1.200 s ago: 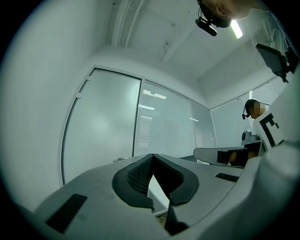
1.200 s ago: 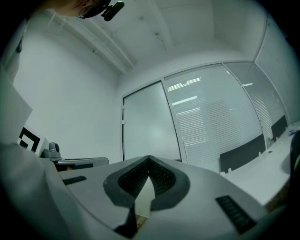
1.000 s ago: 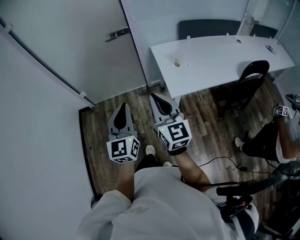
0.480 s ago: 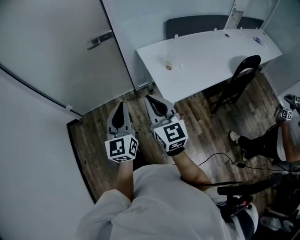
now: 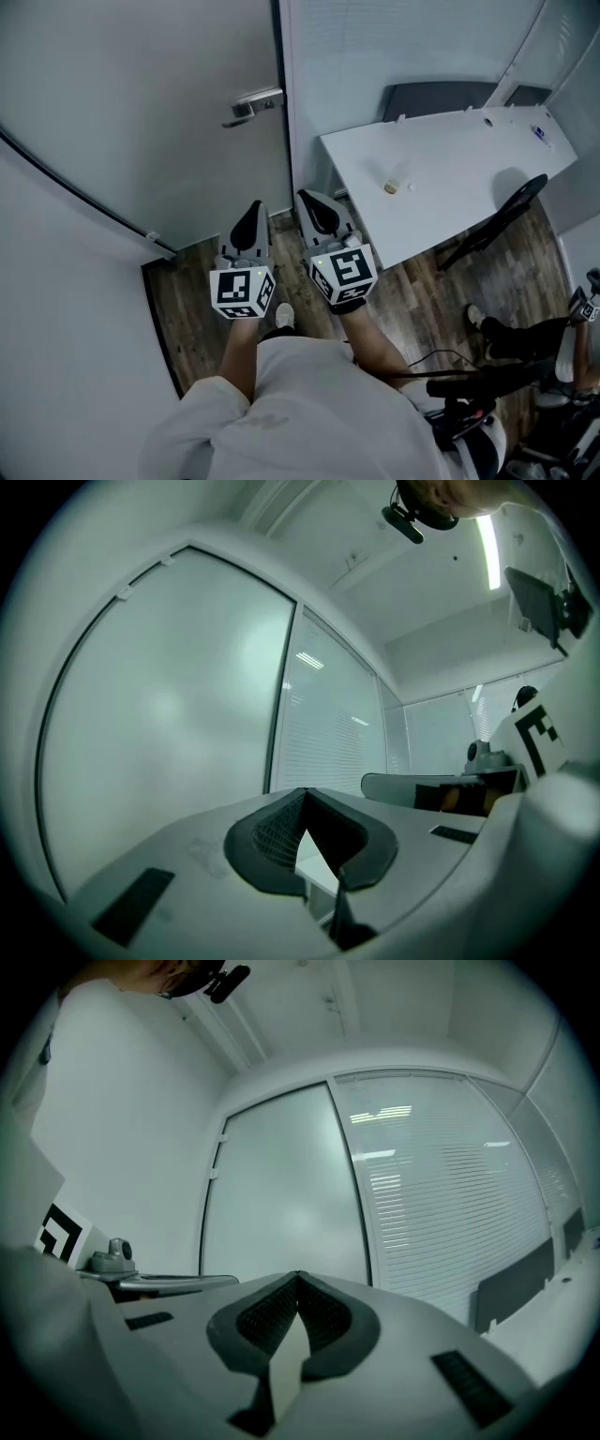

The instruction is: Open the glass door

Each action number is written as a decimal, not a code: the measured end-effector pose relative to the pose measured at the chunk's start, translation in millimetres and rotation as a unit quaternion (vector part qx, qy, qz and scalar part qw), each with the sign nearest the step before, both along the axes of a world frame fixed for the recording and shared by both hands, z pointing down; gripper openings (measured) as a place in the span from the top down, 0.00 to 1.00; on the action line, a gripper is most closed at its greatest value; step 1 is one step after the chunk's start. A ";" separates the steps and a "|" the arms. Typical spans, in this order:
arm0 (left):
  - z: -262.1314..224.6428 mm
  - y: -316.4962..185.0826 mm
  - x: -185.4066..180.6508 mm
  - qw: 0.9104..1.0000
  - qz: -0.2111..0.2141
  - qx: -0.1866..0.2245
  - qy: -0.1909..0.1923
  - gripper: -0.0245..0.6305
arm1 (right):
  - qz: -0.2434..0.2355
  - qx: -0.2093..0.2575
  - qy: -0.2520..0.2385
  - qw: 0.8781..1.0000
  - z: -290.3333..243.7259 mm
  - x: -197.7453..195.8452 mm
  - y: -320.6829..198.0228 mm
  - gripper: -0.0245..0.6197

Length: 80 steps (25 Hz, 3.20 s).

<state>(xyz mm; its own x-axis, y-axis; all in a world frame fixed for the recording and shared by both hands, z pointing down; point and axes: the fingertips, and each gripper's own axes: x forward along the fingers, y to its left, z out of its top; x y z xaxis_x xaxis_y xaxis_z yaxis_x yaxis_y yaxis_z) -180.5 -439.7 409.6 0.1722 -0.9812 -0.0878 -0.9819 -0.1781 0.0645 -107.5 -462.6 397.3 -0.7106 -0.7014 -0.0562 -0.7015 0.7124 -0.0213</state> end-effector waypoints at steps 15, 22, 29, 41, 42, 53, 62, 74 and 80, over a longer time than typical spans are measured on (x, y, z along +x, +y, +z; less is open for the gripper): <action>38.9 -145.1 -82.1 0.999 0.011 -0.037 -0.003 0.96 | 0.035 -0.030 0.008 0.999 30.1 -66.0 -145.3 0.96; 44.6 -221.8 -96.4 0.995 -0.034 -0.055 -0.070 0.96 | 0.027 -0.017 -0.017 0.999 11.2 -63.4 -221.2 0.96; 84.2 -279.5 -127.7 0.987 -0.030 -0.111 -0.111 0.96 | 0.019 -0.039 -0.011 0.999 32.0 -74.2 -262.3 0.96; 170.4 -345.9 -157.5 0.933 0.022 -0.224 -0.282 0.77 | 0.022 -0.059 0.010 0.998 57.6 -84.2 -300.7 0.96; 173.8 -349.8 -159.4 0.923 0.027 -0.227 -0.309 0.75 | 0.022 -0.060 0.012 0.998 59.3 -85.1 -301.8 0.96; 212.8 -380.7 -155.4 0.815 0.080 -0.247 -0.518 0.53 | 0.029 -0.069 0.027 0.997 74.6 -90.3 -306.4 0.96; 235.8 -393.0 -155.3 0.765 0.057 -0.260 -0.586 0.54 | 0.048 -0.066 0.030 0.996 74.7 -80.5 -306.6 0.96; 246.0 -391.8 -164.6 0.705 0.032 -0.273 -0.654 0.59 | 0.070 -0.084 0.028 0.994 92.4 -71.4 -299.8 0.96; 246.3 -392.4 -162.0 0.719 0.027 -0.260 -0.644 0.61 | 0.070 -0.092 0.026 0.993 98.4 -69.5 -292.6 0.96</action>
